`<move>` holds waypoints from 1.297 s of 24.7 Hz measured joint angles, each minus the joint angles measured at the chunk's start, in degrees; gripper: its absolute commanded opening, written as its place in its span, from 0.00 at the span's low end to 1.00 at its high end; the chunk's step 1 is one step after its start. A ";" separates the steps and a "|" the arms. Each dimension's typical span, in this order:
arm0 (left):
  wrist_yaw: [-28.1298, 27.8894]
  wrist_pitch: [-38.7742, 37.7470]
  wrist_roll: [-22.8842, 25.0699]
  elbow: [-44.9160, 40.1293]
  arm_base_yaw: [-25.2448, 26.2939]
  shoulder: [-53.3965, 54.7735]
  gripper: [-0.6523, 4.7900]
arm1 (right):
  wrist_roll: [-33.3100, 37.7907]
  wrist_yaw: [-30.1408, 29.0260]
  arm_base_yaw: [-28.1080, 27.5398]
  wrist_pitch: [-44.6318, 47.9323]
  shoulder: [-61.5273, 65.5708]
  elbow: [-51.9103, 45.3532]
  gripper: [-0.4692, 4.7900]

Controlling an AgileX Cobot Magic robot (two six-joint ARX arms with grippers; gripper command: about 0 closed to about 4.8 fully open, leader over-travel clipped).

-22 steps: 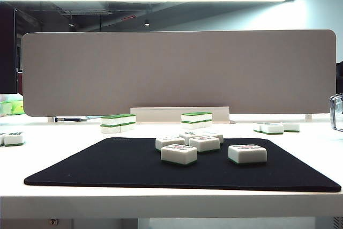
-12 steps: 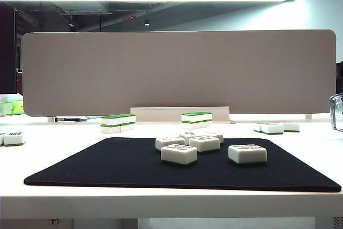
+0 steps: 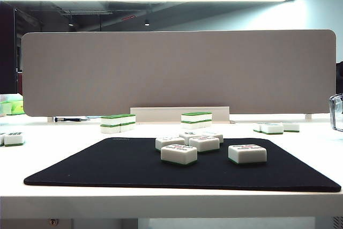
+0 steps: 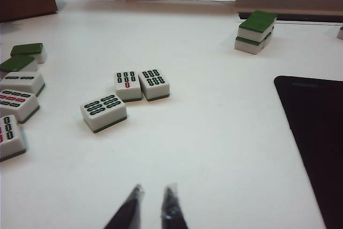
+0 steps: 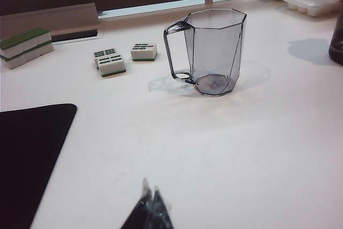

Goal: Align six mahjong tiles in a row on the table.

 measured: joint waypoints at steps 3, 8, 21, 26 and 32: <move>0.00 -0.02 0.00 0.00 0.00 0.00 0.22 | 0.00 -1.22 0.04 0.09 0.02 0.02 0.09; 0.02 -0.02 0.00 0.00 0.00 -0.02 0.22 | 0.07 -2.34 0.04 0.74 0.00 4.35 0.09; 0.50 0.00 -1.14 0.00 0.00 0.00 0.22 | 0.26 -8.90 0.04 -11.72 0.02 23.71 0.09; 0.74 -0.02 -1.55 0.00 0.00 -0.02 0.22 | 0.00 -17.99 0.04 -20.46 0.04 29.48 0.09; 0.83 0.00 -9.79 0.00 0.00 -0.02 0.22 | -0.07 -30.53 1.27 -26.14 0.07 33.05 0.09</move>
